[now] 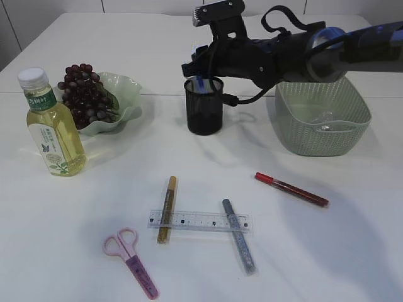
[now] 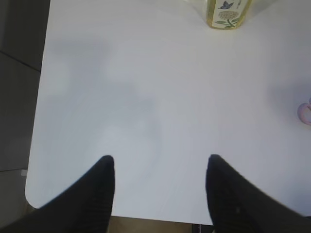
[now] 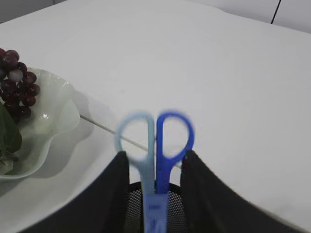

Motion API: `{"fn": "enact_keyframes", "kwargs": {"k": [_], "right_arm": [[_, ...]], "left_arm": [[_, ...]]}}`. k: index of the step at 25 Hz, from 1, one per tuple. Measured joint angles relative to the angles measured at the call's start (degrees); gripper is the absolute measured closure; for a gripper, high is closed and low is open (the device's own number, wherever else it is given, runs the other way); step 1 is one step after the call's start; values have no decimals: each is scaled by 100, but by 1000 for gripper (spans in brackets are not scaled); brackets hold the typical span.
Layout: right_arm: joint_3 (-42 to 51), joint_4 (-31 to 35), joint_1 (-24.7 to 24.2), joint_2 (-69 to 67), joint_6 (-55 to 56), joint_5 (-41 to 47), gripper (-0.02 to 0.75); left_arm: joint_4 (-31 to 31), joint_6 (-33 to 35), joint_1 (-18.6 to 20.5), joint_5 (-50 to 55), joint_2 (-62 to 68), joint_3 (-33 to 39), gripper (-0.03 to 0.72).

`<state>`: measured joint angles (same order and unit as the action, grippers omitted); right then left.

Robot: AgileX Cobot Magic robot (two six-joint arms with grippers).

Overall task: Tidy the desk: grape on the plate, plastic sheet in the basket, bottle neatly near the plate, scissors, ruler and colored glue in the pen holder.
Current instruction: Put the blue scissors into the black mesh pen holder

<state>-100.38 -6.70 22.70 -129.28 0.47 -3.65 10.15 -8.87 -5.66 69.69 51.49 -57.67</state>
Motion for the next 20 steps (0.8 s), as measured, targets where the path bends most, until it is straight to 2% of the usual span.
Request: {"fn": "enact_keyframes", "kwargs": {"k": [5,12,16,20], "right_arm": [[0,0,0,0,0,289,359],[0,22,0,265,10,759,350],[0,96,0,718,10,1336,349],[0,477,0,1203,25,2415,350]], "left_arm": [[0,0,0,10,0,0,253],[0,0,0,19,0,0,253],[-11,0,0,46,0,0,253],[-34,0,0,153,0,0,253]]}}
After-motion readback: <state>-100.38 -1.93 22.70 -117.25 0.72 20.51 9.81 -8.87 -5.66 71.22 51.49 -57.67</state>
